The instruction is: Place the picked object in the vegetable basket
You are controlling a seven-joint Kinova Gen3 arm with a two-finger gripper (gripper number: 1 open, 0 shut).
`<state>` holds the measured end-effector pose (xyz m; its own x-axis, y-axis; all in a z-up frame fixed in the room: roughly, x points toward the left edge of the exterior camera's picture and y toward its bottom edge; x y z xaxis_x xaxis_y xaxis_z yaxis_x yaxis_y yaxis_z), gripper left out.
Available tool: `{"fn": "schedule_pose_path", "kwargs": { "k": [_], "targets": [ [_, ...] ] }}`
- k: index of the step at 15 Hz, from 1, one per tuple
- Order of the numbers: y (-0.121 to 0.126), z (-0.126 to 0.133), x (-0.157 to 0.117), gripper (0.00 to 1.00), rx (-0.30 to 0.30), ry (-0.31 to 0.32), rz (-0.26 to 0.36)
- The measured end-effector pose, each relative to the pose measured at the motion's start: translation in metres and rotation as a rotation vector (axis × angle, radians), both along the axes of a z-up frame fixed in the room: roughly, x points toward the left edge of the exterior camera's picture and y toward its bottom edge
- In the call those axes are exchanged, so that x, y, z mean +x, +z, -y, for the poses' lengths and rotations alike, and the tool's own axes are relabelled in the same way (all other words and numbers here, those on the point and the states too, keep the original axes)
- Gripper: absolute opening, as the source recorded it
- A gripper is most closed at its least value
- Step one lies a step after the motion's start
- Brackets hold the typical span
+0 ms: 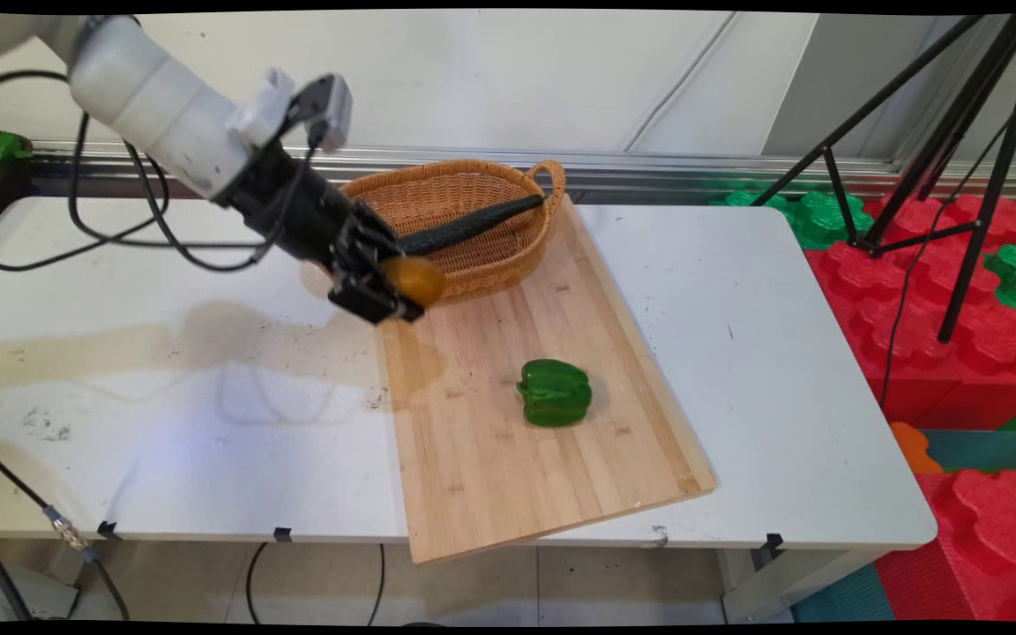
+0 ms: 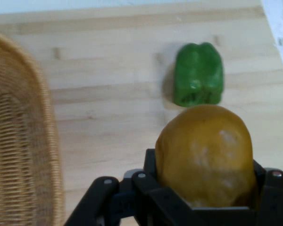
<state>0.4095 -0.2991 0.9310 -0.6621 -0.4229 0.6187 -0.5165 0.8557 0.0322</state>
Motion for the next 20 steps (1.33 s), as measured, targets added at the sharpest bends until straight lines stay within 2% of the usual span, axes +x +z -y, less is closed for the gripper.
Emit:
{"fn": "schedule_pose_path", "kwargs": {
  "k": [5,9,16,20],
  "targets": [
    [0.021,0.023,0.033,0.0,-0.051,0.1,-0.007],
    [0.025,0.046,0.059,0.0,-0.086,0.159,0.008],
    [0.01,0.089,0.098,0.0,-0.114,0.253,0.04],
    [-0.007,0.109,0.113,0.0,-0.101,0.289,0.064]
  ]
}}
